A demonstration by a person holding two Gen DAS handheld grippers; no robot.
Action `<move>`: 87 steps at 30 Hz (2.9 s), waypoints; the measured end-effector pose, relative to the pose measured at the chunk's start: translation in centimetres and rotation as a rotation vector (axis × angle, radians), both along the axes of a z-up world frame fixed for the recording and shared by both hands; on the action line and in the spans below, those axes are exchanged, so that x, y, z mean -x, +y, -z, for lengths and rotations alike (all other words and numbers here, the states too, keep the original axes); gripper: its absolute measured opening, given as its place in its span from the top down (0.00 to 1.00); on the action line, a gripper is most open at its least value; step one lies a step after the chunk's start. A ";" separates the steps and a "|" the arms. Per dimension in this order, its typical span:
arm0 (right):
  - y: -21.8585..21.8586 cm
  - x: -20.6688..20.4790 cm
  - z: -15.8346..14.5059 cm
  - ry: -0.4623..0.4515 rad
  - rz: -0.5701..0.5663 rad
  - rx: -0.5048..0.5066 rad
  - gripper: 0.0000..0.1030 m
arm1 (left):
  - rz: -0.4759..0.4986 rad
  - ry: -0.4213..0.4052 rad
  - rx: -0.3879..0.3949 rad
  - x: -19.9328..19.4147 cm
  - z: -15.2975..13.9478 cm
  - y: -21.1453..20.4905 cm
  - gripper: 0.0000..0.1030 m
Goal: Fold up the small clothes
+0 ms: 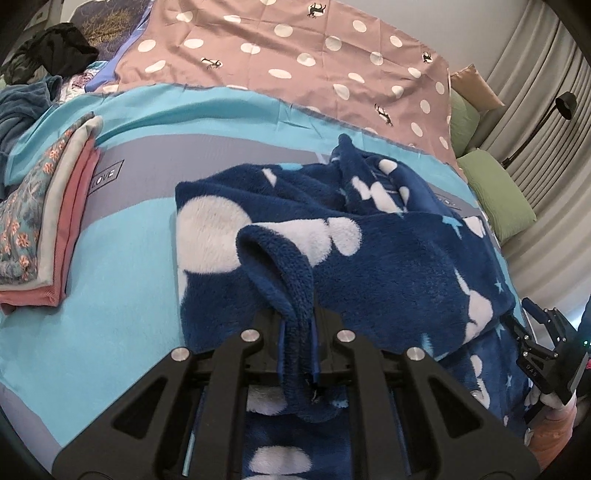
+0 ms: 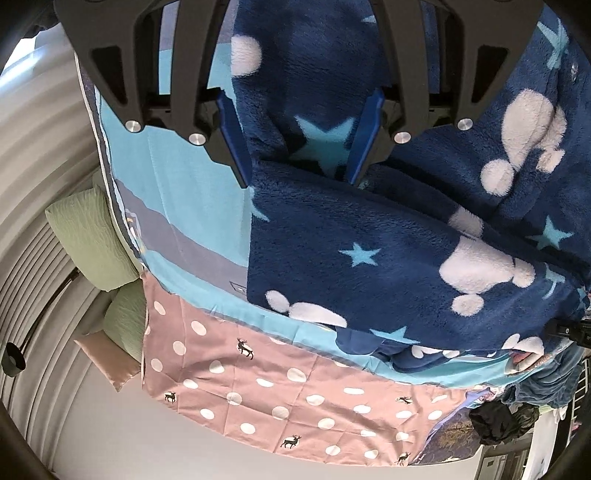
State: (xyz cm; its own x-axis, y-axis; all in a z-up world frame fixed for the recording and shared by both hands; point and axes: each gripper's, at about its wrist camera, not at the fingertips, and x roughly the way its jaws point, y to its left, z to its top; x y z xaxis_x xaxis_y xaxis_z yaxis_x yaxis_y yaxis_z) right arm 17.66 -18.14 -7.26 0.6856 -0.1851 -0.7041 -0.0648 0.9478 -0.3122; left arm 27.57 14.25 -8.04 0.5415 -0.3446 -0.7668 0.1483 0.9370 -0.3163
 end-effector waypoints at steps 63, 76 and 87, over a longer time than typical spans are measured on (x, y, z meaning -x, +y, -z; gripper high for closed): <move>-6.1 5.1 -0.3 0.121 0.041 -0.576 0.80 | 0.151 -0.220 -0.240 12.4 -1.9 -3.4 0.31; 3.2 19.3 -1.4 0.334 -0.332 -0.906 0.71 | 0.028 -0.221 -0.162 26.2 -1.0 0.6 0.25; 8.3 22.8 1.5 0.485 -0.379 -0.930 0.64 | -0.012 -0.223 -0.144 32.1 -0.7 2.4 0.24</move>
State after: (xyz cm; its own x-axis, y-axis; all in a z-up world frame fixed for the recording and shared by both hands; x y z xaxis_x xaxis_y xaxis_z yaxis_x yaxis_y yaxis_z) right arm -5.17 -9.88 -8.79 0.2008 0.7165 -0.6680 -0.3216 0.6923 0.6460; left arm -4.49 16.62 -7.36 0.7060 -0.2329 -0.6689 0.1877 0.9721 -0.1404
